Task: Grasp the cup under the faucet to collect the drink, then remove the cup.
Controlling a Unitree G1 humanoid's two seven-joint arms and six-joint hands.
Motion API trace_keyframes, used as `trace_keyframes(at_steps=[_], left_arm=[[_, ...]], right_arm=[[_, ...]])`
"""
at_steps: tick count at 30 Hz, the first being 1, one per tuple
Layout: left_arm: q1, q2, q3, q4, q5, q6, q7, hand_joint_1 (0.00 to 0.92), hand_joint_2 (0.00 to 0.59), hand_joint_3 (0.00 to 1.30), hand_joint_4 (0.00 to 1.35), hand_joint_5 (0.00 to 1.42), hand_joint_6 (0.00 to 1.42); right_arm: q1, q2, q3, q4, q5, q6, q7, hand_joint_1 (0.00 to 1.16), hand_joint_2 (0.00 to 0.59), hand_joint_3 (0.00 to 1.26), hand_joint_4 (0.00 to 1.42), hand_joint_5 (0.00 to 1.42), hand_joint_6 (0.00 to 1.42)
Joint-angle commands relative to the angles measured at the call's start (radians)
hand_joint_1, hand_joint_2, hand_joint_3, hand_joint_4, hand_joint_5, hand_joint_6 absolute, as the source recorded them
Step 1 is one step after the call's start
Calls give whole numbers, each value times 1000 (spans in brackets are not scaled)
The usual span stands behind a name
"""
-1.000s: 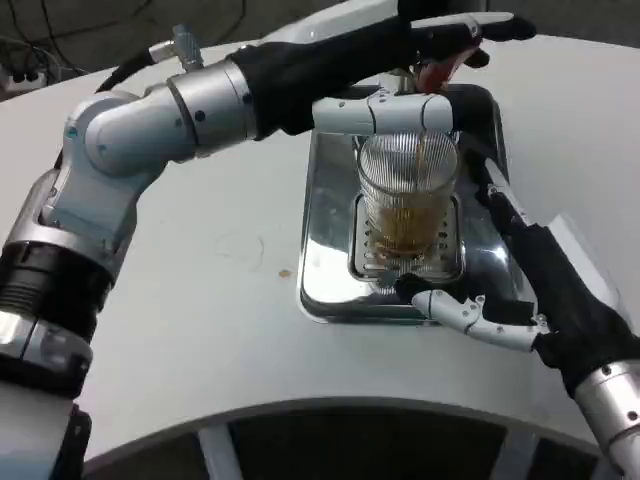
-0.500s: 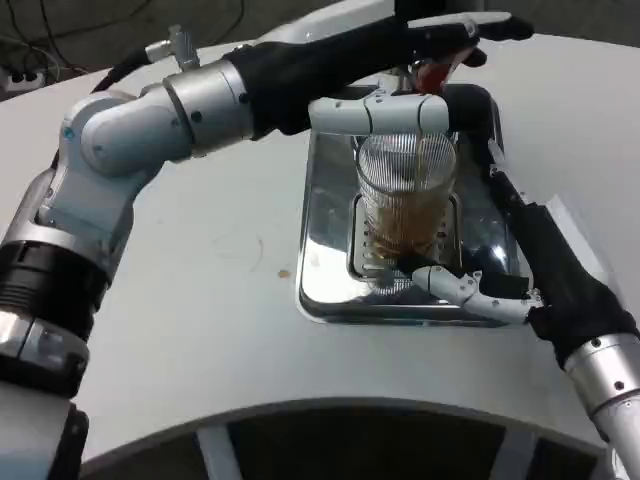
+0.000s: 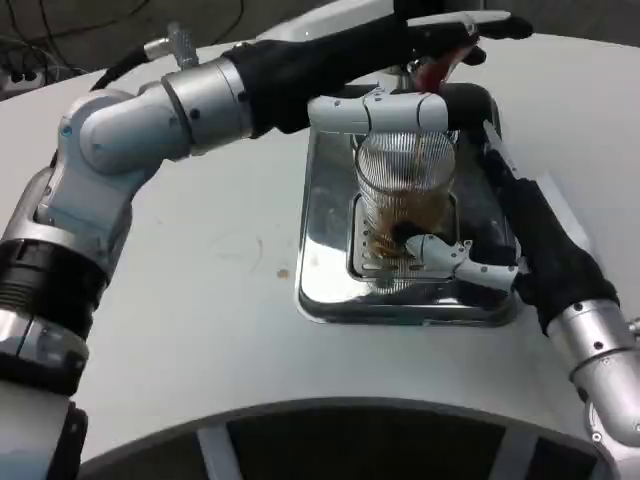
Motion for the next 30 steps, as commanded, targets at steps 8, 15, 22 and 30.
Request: trace_keyframes(at_steps=[8,15,22,30], left_arm=[[21,26,-18,23,38,7,-30,0,118,121,40,121,109],[22,30,-19,28,37,4,-32,0,118,121,40,121,109],[21,33,-19,39,36,-4,-34,0,118,121,44,121,109],[15,32,-20,47,37,-10,-35,0,126,121,49,121,109]], right_arm=[[-74,30,9,102,29,21,-21,790,207,0,0,15,0],[-101,45,18,137,37,25,-25,790,207,0,0,15,0],[-123,56,28,170,40,24,-32,791,207,0,0,16,0],[-133,69,30,189,47,15,-46,791,207,0,0,27,0]])
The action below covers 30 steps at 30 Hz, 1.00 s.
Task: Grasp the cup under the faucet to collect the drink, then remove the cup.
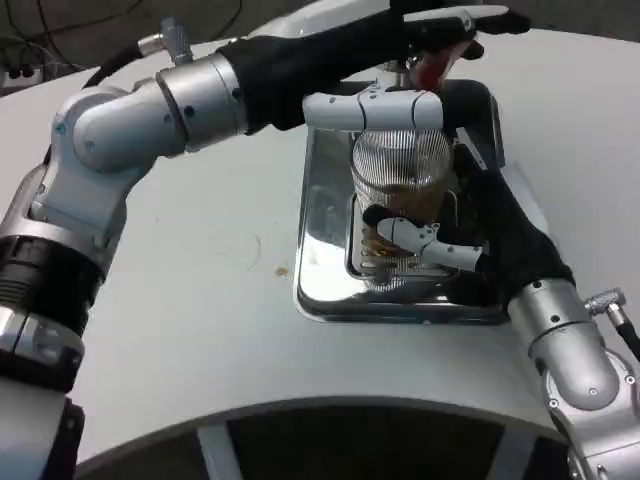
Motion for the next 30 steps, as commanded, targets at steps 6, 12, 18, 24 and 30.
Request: trace_keyframes(at_steps=[6,12,18,24,30], left_arm=[[20,23,-23,31,43,14,-37,0,128,121,50,123,109],[20,23,-27,30,48,10,-37,0,129,121,50,129,109],[15,25,-37,23,59,-2,-35,0,129,121,50,132,109],[14,29,-51,12,71,-10,-34,0,129,121,50,132,109],[15,31,-57,7,82,-17,-33,0,129,121,50,132,109]], right_arm=[[-9,20,7,20,18,-5,-24,792,207,0,0,36,0],[-10,24,4,21,26,-4,-28,792,207,0,0,38,0],[-11,25,3,20,33,-2,-31,792,207,0,0,42,0],[-8,23,1,7,39,5,-30,792,207,0,0,48,0],[-4,22,0,2,42,7,-31,792,207,0,0,49,0]])
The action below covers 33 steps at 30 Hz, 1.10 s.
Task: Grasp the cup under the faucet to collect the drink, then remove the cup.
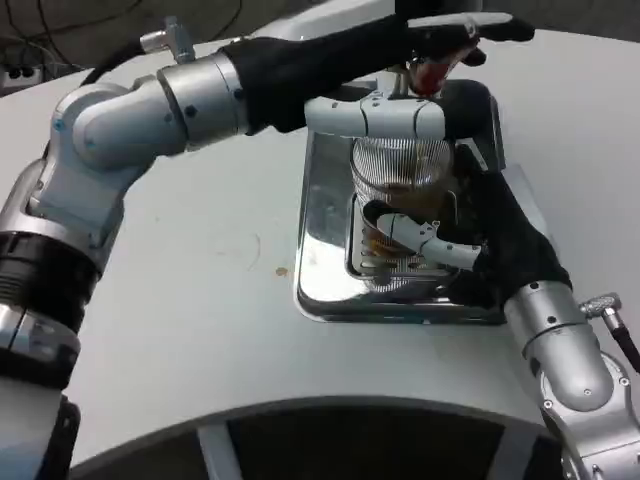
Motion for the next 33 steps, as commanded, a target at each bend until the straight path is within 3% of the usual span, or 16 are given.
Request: trace_keyframes(at_steps=[1,33], left_arm=[[24,18,-35,14,61,9,-33,0,129,121,50,132,109],[45,40,-39,-13,57,8,-50,0,129,121,50,132,109]], right_arm=[[-2,8,1,-9,9,8,-6,792,207,0,0,49,0],[-25,74,35,63,-14,-9,-107,792,207,0,34,97,46]])
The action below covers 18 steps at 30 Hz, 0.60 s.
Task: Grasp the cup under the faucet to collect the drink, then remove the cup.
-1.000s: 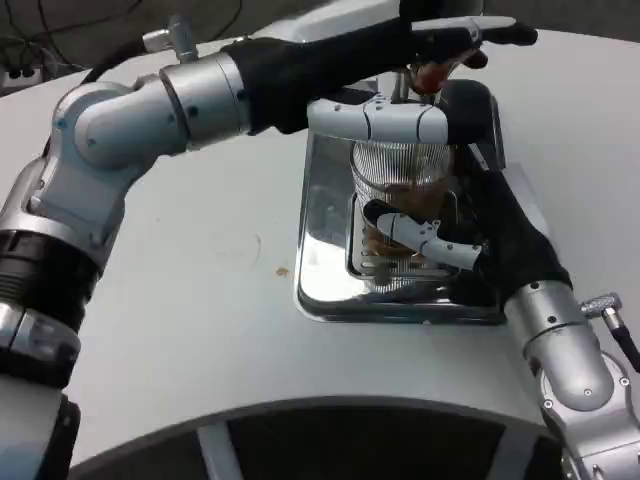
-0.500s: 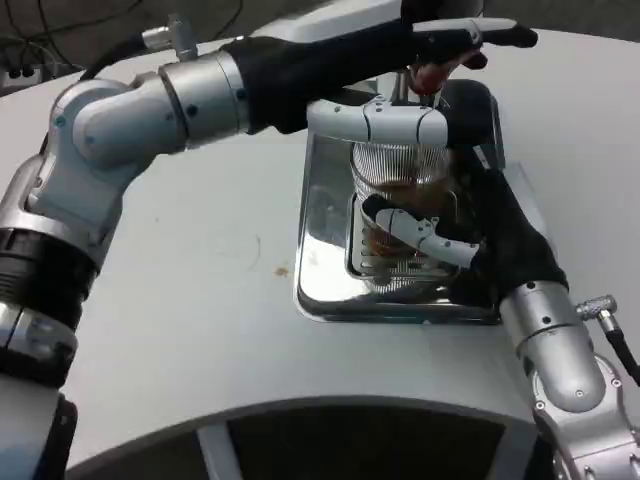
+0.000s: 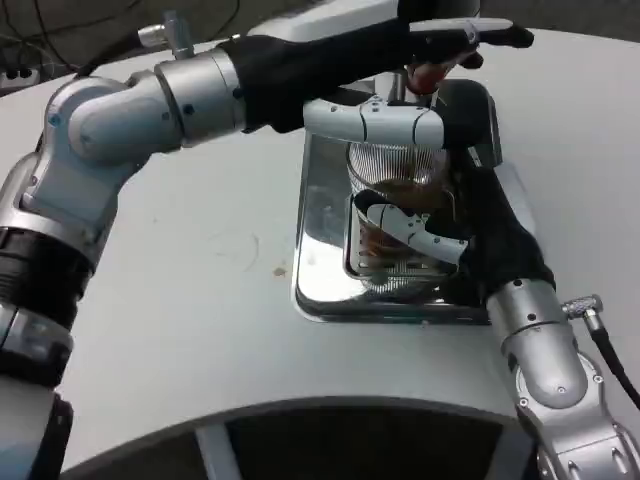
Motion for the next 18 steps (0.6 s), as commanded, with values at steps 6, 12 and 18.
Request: trace_keyframes(at_steps=[6,12,18], left_arm=[[52,26,-32,0,41,18,-49,0,130,126,50,132,109],[55,30,-33,-6,40,21,-51,0,130,129,50,133,109],[63,42,-33,-17,36,22,-56,0,130,130,50,133,109]], right_arm=[[0,32,15,42,-14,-16,-44,792,207,4,52,117,55],[-1,45,23,59,-20,-32,-70,792,207,32,94,153,78],[-4,67,35,88,-31,-55,-118,792,207,79,137,197,115]])
